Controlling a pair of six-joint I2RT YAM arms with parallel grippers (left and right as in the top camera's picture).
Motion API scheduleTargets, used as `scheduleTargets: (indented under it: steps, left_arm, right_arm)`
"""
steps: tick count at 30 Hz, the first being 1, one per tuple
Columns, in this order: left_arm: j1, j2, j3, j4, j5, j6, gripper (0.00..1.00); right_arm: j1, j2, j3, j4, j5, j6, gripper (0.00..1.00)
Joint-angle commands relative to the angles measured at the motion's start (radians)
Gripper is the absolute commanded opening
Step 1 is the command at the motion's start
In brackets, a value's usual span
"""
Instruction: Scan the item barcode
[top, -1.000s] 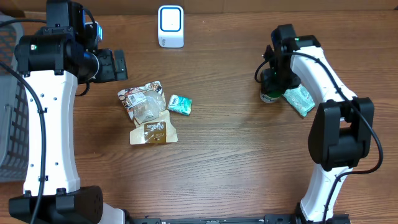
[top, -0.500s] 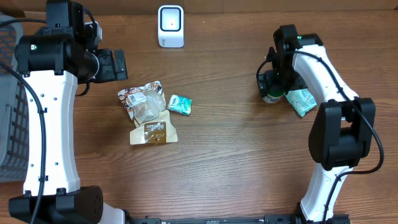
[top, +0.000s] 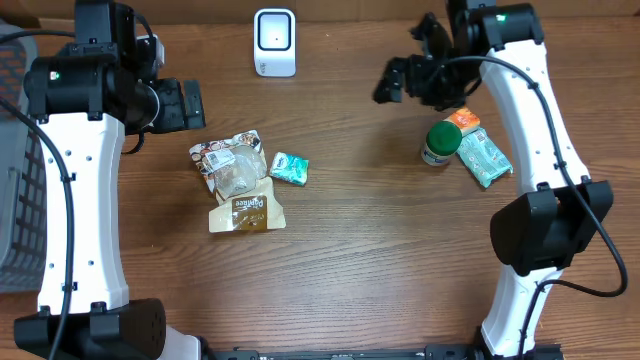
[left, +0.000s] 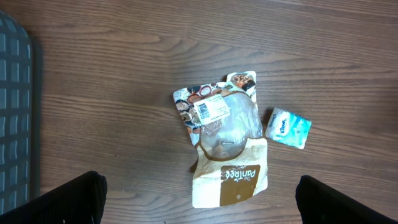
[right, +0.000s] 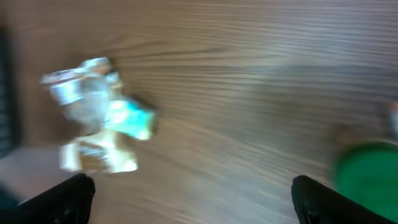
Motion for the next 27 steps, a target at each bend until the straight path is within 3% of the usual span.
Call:
scheduleTargets:
  steps: [1,4,12,19,27]
  left_arm:
    - [0.000,0.003,0.013,0.001,-0.003,0.018,1.00]
    - [0.000,0.003,0.013,0.001,-0.003,0.018,1.00]
    - [0.000,0.003,0.013,0.001,-0.003,0.018,1.00]
    - [0.000,0.003,0.013,0.001,-0.003,0.018,0.99]
    - [0.000,0.003,0.013,0.001,-0.003,0.018,1.00]
  right_arm:
    - [0.058,-0.002,-0.051,0.056,-0.166,0.036,0.93]
    - [0.109,-0.002,-0.109,0.118,-0.146,0.117,0.79]
    - [0.267,-0.002,-0.306,0.337,0.008,0.398,0.59]
    - [0.355,-0.002,-0.460,0.528,0.096,0.589,0.51]
    - [0.373,-0.002,-0.597,0.694,0.065,0.648,0.48]
